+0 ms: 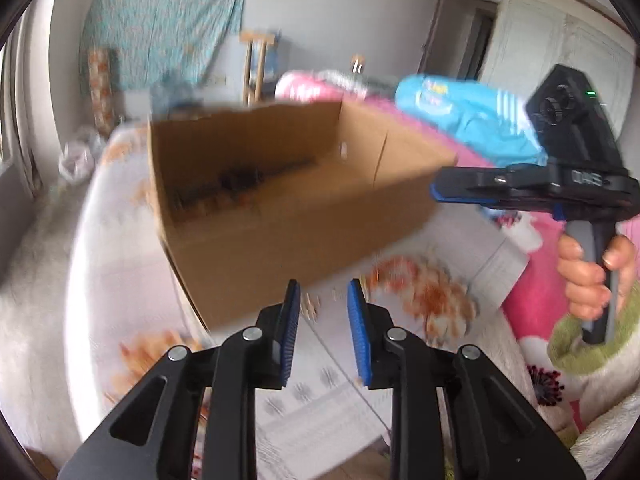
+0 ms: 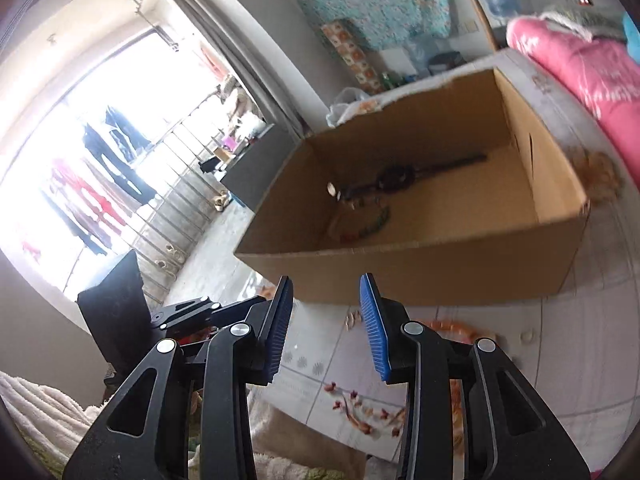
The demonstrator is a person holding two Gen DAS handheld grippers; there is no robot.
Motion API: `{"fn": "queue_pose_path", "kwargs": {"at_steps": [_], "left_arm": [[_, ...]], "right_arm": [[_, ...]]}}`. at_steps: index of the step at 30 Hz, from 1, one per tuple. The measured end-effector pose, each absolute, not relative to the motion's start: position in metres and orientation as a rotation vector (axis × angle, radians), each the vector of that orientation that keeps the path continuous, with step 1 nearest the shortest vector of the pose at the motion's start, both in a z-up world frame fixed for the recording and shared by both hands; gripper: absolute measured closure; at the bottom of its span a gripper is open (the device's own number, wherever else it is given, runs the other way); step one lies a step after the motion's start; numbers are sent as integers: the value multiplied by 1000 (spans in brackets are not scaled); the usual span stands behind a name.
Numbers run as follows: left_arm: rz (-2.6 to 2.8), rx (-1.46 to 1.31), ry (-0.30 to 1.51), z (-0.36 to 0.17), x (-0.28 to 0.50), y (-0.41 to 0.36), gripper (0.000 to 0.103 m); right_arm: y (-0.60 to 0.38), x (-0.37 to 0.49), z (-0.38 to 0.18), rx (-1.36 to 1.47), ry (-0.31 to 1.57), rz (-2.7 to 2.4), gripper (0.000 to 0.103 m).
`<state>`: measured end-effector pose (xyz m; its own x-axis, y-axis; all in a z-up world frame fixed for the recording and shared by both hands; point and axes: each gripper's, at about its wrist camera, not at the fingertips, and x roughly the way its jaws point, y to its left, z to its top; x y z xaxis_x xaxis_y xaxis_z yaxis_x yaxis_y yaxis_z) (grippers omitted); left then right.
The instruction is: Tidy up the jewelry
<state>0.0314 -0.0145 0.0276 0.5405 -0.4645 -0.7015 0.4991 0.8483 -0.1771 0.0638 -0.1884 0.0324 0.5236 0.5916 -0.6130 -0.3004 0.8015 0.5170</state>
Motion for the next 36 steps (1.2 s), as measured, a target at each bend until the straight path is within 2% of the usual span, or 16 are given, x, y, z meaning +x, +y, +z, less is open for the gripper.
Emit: {"fn": "queue_pose_path", "kwargs": {"at_steps": [5, 17, 25, 31, 36], "left_arm": [[-522, 53, 869, 6, 43, -23, 79], [-441, 12, 814, 10, 80, -14, 79], [-495, 12, 875, -5, 72, -25, 76], [-500, 132, 921, -26, 64, -52, 66], [-473, 211, 926, -34, 65, -65, 66]], "right_arm": [[-189, 68, -5, 367, 959, 452, 68], [-219, 112, 8, 465, 878, 364, 68], [-229, 74, -10, 458, 866, 351, 59], [-214, 37, -26, 323, 858, 280, 58], [-206, 20, -37, 242, 846, 251, 58]]}}
